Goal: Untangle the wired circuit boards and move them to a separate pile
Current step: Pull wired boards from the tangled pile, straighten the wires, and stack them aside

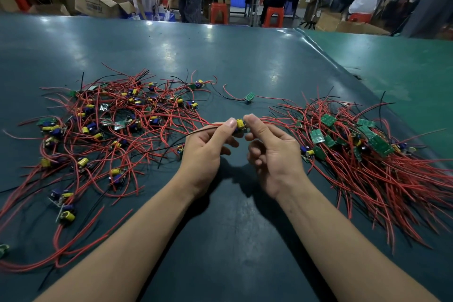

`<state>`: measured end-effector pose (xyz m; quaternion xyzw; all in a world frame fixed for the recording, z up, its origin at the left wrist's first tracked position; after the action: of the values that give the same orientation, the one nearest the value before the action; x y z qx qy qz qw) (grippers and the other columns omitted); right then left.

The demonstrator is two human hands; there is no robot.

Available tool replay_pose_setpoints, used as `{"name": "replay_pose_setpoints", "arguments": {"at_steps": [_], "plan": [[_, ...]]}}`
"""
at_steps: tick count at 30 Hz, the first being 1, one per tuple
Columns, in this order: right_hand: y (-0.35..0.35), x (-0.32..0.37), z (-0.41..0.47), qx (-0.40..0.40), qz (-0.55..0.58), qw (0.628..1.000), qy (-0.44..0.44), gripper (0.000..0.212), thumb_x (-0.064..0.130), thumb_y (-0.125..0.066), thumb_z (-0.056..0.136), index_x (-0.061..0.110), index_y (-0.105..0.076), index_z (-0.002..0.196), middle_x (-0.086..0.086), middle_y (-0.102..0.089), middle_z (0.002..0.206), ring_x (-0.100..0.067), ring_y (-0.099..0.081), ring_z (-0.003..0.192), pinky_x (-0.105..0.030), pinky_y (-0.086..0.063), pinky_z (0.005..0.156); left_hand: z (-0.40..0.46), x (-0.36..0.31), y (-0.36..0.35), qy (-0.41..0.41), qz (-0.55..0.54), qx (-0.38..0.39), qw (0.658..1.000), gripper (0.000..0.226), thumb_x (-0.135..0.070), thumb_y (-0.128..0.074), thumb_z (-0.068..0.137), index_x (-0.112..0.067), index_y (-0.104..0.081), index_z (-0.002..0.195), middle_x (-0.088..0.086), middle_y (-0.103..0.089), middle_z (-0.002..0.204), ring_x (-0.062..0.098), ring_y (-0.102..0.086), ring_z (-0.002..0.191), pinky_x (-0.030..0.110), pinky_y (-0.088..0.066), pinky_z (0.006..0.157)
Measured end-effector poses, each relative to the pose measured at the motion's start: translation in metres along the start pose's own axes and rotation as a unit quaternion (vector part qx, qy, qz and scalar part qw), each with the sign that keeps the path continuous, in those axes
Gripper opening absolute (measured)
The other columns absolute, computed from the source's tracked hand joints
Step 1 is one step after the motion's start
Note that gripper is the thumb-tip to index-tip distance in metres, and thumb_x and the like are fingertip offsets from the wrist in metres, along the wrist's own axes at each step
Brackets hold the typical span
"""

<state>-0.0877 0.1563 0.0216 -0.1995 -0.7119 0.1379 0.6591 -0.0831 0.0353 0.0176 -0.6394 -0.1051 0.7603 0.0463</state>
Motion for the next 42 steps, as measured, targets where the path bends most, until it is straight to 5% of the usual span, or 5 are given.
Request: {"name": "replay_pose_setpoints", "arguments": {"at_steps": [23,30,34,37,42], "plan": [[0.035,0.015,0.027,-0.176,0.085,0.979,0.056,0.035,0.021,-0.059,0.097,0.006,-0.063,0.066,0.006,-0.049,0.045,-0.004,-0.031,0.033,-0.015,-0.023,0.035,-0.007,-0.009,0.007,-0.170,0.160,-0.027,0.972,0.027,-0.029,-0.057,0.091,-0.021,-0.066,0.067,-0.007,-0.053,0.063,0.010,-0.052,0.063,0.025,-0.040,0.066],[0.046,0.023,0.030,-0.171,0.133,0.975,0.045,0.044,0.032,-0.039,0.105,0.006,-0.066,0.082,0.001,-0.049,0.057,-0.005,-0.034,0.034,-0.016,-0.025,0.035,0.001,-0.006,0.020,-0.090,-0.041,-0.137,0.986,0.026,-0.028,-0.056,0.094,-0.019,-0.070,0.074,0.003,-0.066,0.070,0.011,-0.047,0.052,0.021,-0.038,0.050],[0.017,0.007,0.017,0.012,-0.092,0.995,0.037,0.008,0.013,-0.062,0.094,0.013,-0.067,0.099,-0.003,-0.059,0.070,-0.006,-0.043,0.038,-0.014,-0.031,0.037,0.005,-0.001,0.016,-0.038,-0.118,-0.093,0.988,0.031,-0.031,-0.059,0.092,-0.019,-0.074,0.066,0.000,-0.062,0.059,0.010,-0.045,0.048,0.019,-0.032,0.043],[-0.001,-0.007,0.005,0.182,-0.150,0.971,0.031,0.039,0.010,-0.070,0.085,0.023,-0.062,0.120,0.000,-0.062,0.080,-0.009,-0.051,0.046,-0.017,-0.037,0.038,0.002,-0.001,0.012,-0.044,-0.094,-0.039,0.994,0.038,-0.036,-0.060,0.088,-0.017,-0.066,0.055,0.000,-0.051,0.049,0.012,-0.038,0.040,0.020,-0.029,0.041],[-0.003,-0.002,-0.007,0.189,-0.185,0.956,0.130,0.028,0.006,-0.070,0.085,0.030,-0.073,0.099,0.005,-0.066,0.073,-0.009,-0.050,0.045,-0.018,-0.041,0.042,-0.002,-0.004,0.009,-0.052,-0.017,-0.011,0.998,0.050,-0.043,-0.066,0.084,-0.008,-0.061,0.049,0.002,-0.045,0.040,0.013,-0.034,0.033,0.019,-0.029,0.039]]}}
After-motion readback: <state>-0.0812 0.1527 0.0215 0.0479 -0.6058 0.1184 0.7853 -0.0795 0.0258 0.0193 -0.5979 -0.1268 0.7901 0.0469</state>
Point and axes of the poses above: each hand's wrist, its own z-axis towards the middle knuckle, its own y-axis out of the back of the hand, x = y × z, the point moved 3 cm from there along z, towards the middle knuckle
